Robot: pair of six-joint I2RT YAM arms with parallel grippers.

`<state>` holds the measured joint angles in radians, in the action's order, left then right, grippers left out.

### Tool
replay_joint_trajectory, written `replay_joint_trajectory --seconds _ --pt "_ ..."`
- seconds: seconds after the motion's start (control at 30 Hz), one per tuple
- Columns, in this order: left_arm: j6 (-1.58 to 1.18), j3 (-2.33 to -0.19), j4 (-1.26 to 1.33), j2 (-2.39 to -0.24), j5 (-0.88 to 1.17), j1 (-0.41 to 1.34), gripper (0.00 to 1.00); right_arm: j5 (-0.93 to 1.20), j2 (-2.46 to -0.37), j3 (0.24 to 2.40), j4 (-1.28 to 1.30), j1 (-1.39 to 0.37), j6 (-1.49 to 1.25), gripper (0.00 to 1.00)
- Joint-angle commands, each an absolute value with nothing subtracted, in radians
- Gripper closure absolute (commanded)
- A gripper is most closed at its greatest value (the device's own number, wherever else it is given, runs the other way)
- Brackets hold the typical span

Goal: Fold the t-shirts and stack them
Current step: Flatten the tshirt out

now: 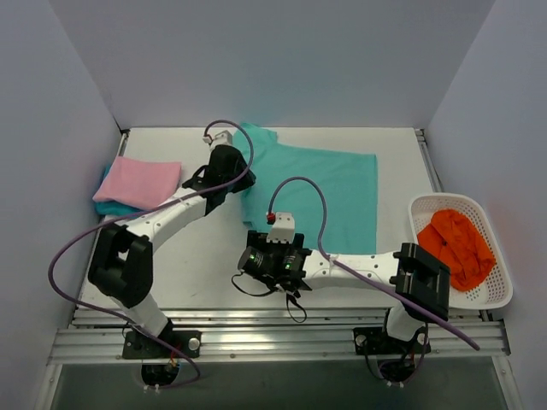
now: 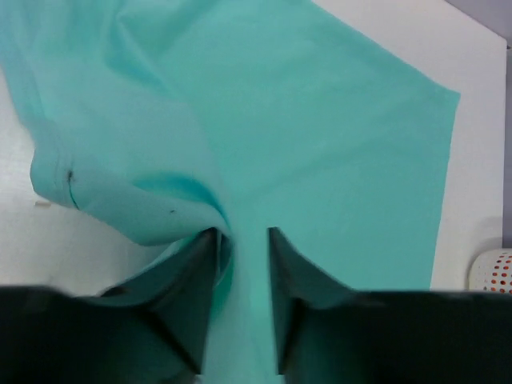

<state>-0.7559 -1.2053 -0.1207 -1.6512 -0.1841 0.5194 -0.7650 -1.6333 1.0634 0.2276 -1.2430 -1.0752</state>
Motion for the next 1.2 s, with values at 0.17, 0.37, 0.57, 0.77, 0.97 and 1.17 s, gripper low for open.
replay_joint_trajectory --seconds 0.17,0.37,0.57,0.77,0.97,1.17 --pt "-0.672 -1.835 -0.254 -2.315 0.122 0.462 0.12 -0.858 -1.520 1.017 0.291 -1.209 -1.095 0.11" --pt "-0.614 -2.289 -0.508 -2.570 0.080 0.469 0.05 -0.851 -1.514 1.026 0.295 -1.232 -1.101 0.11" --pt "-0.641 -1.610 -0.163 -2.030 -0.070 0.402 0.06 -0.854 -1.546 1.049 0.298 -1.238 -1.097 0.11" --pt "-0.620 -1.308 -0.135 -1.626 -0.130 0.331 0.06 -0.858 -1.554 1.057 0.279 -1.236 -1.086 0.11" --pt "-0.653 -1.097 -0.058 -1.499 -0.106 0.344 0.06 -0.862 -1.548 1.065 0.281 -1.239 -1.083 0.11" --pt "-0.745 -0.847 0.185 -1.520 -0.064 0.389 0.06 -0.864 -1.534 1.046 0.293 -1.239 -1.092 0.11"
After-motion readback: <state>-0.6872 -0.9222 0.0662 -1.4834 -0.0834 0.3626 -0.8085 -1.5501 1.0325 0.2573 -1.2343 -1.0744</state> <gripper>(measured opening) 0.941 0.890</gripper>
